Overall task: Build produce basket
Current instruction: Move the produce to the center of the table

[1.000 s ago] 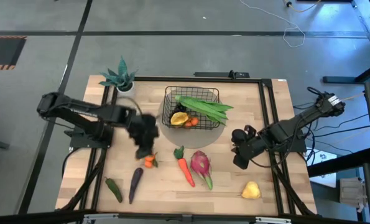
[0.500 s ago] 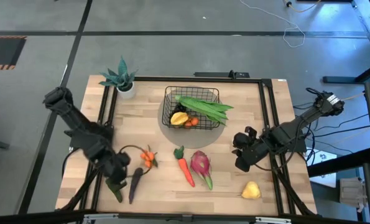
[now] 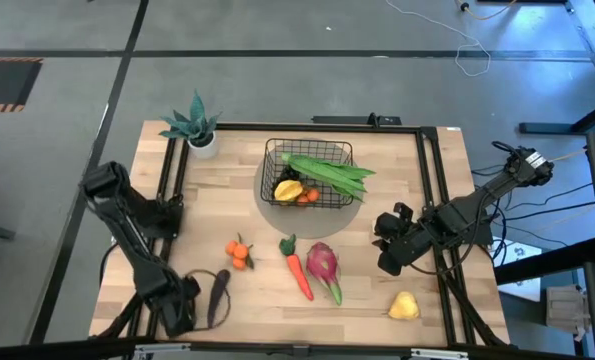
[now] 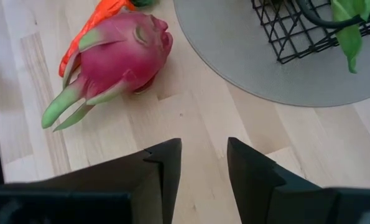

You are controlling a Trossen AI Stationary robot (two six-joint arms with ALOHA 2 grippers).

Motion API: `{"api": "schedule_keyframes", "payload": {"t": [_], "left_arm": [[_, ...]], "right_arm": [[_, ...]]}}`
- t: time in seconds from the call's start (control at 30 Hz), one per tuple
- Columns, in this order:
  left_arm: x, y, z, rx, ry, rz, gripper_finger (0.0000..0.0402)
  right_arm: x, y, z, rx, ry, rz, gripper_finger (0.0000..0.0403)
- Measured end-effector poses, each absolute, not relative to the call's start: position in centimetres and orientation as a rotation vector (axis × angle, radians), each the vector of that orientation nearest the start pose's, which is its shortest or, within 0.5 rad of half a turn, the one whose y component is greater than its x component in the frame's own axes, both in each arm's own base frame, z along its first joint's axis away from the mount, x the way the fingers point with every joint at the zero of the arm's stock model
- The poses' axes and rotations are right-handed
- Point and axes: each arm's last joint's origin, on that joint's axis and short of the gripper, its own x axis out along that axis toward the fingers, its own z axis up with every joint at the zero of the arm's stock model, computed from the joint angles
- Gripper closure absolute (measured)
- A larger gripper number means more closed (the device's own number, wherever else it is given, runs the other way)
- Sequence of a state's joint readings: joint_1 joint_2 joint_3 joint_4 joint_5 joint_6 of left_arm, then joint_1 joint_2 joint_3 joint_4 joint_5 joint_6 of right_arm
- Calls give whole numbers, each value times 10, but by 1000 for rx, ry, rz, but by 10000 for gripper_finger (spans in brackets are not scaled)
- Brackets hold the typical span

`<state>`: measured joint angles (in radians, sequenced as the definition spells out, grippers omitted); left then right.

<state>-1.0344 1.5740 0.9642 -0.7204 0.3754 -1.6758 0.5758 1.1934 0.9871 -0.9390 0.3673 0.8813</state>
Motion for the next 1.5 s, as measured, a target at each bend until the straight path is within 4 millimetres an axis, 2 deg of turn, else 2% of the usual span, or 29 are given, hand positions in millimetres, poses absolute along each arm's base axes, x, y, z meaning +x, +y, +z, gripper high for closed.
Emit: {"api": "schedule_keyframes", "payload": {"t": [0.07,0.17,0.3,0.4,0.5,0.63,0.8,1.03,1.13,1.2,1.27,1.37,1.5], "left_arm": [[140,-253,175,-730,1809,159,282],[146,-255,154,-658,1827,180,282],[144,-250,133,-498,1865,257,282],[148,-240,130,-410,1842,306,282],[162,-226,134,-329,1736,310,282],[191,-201,138,-240,1612,294,282],[230,-168,142,-97,1500,245,282],[291,-116,157,51,1185,330,282],[305,-99,168,32,1210,299,282],[307,-92,177,-18,1305,249,282],[302,-92,187,-87,1445,189,282],[291,-103,201,-221,1608,160,282],[280,-131,203,-279,1670,83,282]], "right_arm": [[185,108,271,281,994,-266,283],[185,107,271,279,989,-272,283],[185,107,271,278,989,-272,283],[185,107,271,278,989,-272,283],[185,108,271,278,989,-271,283],[185,107,271,278,989,-272,283],[185,108,271,278,989,-272,283],[185,108,271,279,988,-272,283],[185,108,271,281,991,-269,283],[185,108,271,290,1005,-256,283],[185,109,271,301,1020,-239,283],[185,109,271,307,1029,-230,283],[185,109,271,306,1029,-230,283]]}}
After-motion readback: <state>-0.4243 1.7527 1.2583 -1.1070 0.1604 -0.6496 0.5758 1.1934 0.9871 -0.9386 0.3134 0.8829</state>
